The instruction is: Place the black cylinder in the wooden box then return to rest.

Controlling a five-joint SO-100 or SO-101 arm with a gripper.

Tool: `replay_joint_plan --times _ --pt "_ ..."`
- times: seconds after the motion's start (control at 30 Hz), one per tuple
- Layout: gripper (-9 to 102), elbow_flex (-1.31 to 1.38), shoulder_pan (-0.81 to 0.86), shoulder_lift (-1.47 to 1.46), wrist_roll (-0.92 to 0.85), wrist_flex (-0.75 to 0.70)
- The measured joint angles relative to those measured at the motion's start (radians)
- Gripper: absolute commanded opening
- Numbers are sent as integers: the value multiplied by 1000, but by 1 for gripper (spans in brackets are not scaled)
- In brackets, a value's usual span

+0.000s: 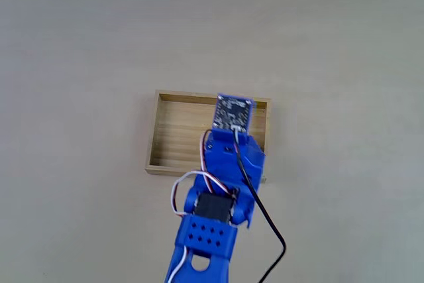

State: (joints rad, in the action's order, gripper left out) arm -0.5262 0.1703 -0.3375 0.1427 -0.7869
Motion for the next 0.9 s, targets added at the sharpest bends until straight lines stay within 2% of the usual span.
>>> replay_joint_plan --times 0.43,0.9 --pt "16 48 -94 202 -6 133" --pt "16 48 -98 238 -6 230"
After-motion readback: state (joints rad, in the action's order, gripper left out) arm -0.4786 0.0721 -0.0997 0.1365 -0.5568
